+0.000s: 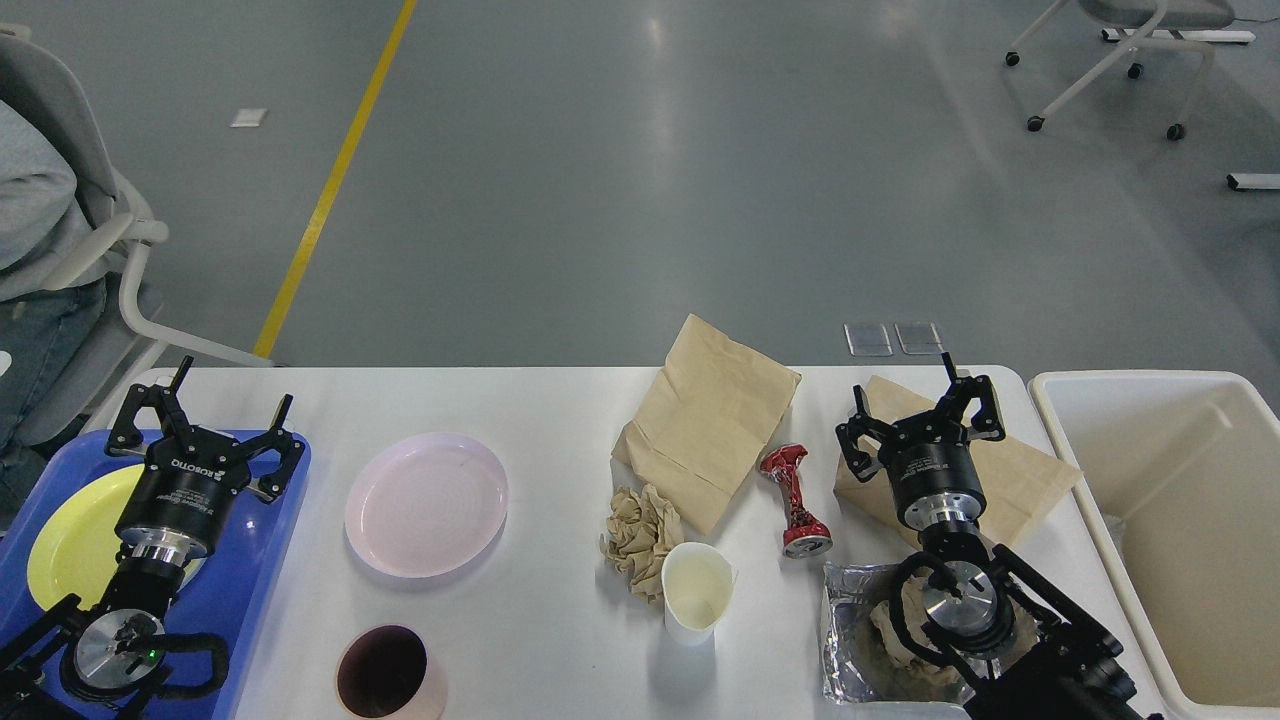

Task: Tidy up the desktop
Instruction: 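Raise the left gripper up and over the blue tray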

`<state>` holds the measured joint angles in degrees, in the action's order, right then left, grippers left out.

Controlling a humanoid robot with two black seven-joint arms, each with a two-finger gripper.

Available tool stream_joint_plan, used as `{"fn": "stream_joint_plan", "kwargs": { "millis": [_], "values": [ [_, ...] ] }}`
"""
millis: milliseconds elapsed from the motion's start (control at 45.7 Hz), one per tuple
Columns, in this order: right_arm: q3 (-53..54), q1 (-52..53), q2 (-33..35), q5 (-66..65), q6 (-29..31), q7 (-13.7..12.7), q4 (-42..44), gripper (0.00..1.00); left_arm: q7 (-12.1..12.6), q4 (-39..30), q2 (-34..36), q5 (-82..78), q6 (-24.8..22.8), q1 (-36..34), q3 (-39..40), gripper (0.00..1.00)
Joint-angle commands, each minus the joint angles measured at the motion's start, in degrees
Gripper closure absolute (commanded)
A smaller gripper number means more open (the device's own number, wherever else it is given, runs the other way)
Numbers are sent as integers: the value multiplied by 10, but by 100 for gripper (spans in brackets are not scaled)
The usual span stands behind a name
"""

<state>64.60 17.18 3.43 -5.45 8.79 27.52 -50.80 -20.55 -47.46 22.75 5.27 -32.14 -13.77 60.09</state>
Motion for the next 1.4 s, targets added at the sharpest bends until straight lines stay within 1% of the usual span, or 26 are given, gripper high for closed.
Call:
{"fn": "stream_joint_plan", "kwargs": {
  "millis": [0, 263, 394, 438, 481, 569, 635, 744, 875, 897, 963, 1007, 1072, 1138, 1204, 1313, 1379],
  "values": [
    [0, 0, 0, 0, 0, 1, 0, 0, 1, 0, -1, 1, -1, 1, 0, 3],
    [0, 0, 0, 0, 0, 1, 0, 0, 2, 1, 2, 0, 5, -1, -3, 3],
    [0, 0, 0, 0, 0, 1, 0, 0, 2, 0, 17, 2, 5, 1, -13, 3],
    [0, 0, 0, 0, 1, 1, 0, 0, -5, -2, 35, 3, 4, 2, -15, 3],
    [0, 0, 0, 0, 0, 1, 0, 0, -5, -3, 62, 3, 5, 1, -22, 3],
    [0, 0, 0, 0, 0, 1, 0, 0, -6, -1, 119, 3, 6, -20, -67, 3],
    [0, 0, 0, 0, 0, 1, 0, 0, -5, -1, 165, 3, 6, -57, -139, 3],
    [0, 0, 0, 0, 0, 1, 0, 0, -4, -2, 242, 4, 6, -151, -311, 3],
    [0, 0, 0, 0, 0, 0, 0, 0, 2, -4, 297, 2, 0, -306, -514, 3],
    [0, 0, 0, 0, 0, 0, 0, 0, 2, -6, 316, 2, -1, -364, -589, 3],
    [0, 0, 0, 0, 0, 1, 0, 0, 0, -11, 332, -1, -10, -457, -702, 3],
    [0, 0, 0, 0, 0, 0, 0, 0, -4, -13, 333, 0, -17, -523, -774, 3],
    [-1, 0, 0, 0, 0, 0, 0, 0, 0, -13, 334, -2, -27, -613, -870, 3],
    [-1, 0, 0, 0, 0, 0, 0, 0, 2, -15, 327, -6, -41, -686, -956, 3],
    [0, 0, 0, 0, 0, 0, 0, 0, 2, -19, 316, -6, -64, -751, -1037, 3],
    [-1, 0, 0, 0, 0, 1, 0, 0, 4, -26, 263, -6, -76, -861, -1161, 3],
    [0, 0, 0, 0, 0, 1, 0, 0, 4, -50, 217, -6, -78, -916, -1241, 3]
  ]
}}
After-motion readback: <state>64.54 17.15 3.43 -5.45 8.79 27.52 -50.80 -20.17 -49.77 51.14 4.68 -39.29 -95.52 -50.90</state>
